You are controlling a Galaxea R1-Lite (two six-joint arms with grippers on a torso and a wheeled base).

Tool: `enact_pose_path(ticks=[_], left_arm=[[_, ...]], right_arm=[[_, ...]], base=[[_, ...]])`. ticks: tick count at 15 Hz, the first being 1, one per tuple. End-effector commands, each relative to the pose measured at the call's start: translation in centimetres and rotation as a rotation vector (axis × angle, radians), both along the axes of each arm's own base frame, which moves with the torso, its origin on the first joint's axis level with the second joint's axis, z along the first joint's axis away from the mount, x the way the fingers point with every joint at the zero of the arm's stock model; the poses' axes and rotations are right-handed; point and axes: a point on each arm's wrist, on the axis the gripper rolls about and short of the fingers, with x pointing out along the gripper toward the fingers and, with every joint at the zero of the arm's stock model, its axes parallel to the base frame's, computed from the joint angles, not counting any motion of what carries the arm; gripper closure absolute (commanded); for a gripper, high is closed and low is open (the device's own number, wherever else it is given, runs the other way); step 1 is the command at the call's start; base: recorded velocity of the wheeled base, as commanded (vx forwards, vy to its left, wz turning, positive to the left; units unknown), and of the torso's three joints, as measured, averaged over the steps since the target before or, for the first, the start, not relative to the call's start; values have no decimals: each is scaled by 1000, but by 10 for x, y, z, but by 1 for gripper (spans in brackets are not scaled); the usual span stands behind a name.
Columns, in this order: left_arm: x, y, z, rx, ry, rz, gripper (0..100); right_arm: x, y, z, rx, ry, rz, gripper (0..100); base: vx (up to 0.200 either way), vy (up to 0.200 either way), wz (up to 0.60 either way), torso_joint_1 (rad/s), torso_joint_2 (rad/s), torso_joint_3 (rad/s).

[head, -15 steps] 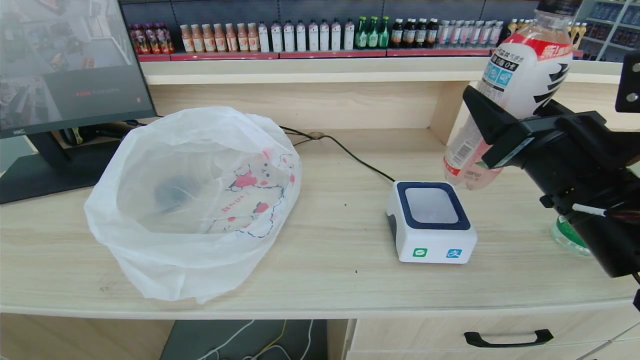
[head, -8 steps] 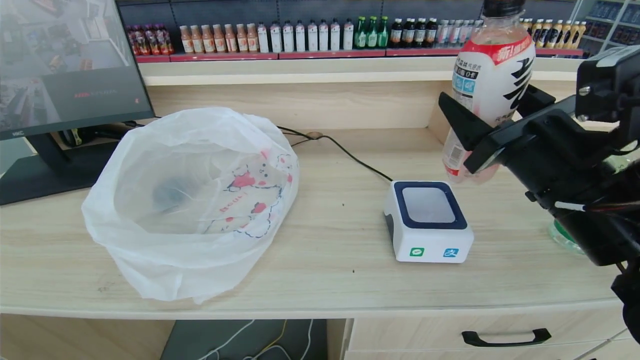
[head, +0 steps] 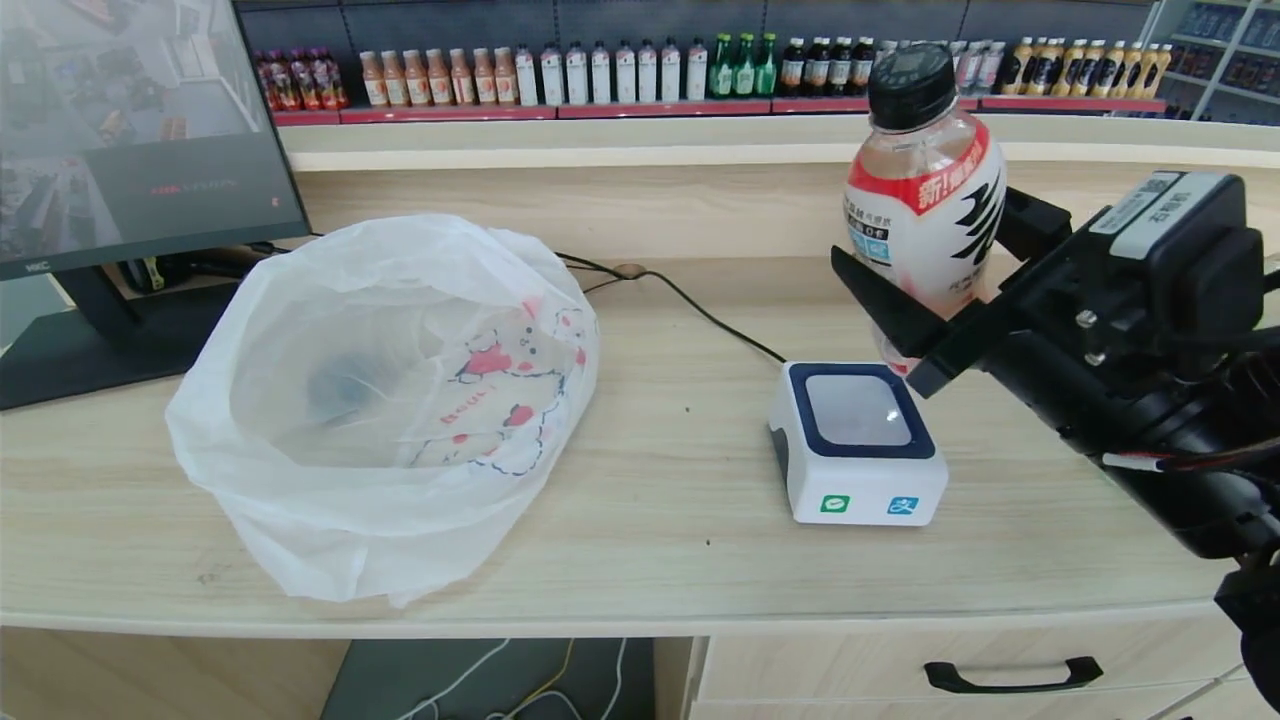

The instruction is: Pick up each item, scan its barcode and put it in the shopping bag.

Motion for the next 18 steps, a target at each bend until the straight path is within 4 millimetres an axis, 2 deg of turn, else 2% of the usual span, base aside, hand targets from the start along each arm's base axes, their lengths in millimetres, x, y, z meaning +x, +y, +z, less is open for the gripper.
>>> enact_pose_path(ticks=[1, 10, 18], left_arm=[[0, 0, 0, -1, 0, 1, 0], [0, 0, 0, 1, 0, 1, 0], [0, 0, 0, 1, 0, 1, 0]], right_arm=[[-1, -1, -3, -37, -12, 9, 100], [-4, -11, -22, -244, -97, 60, 100], [0, -15, -28, -360, -185, 107, 100]], base=[[0, 0, 0, 0, 0, 0], [0, 0, 0, 0, 0, 0], [0, 0, 0, 0, 0, 0]])
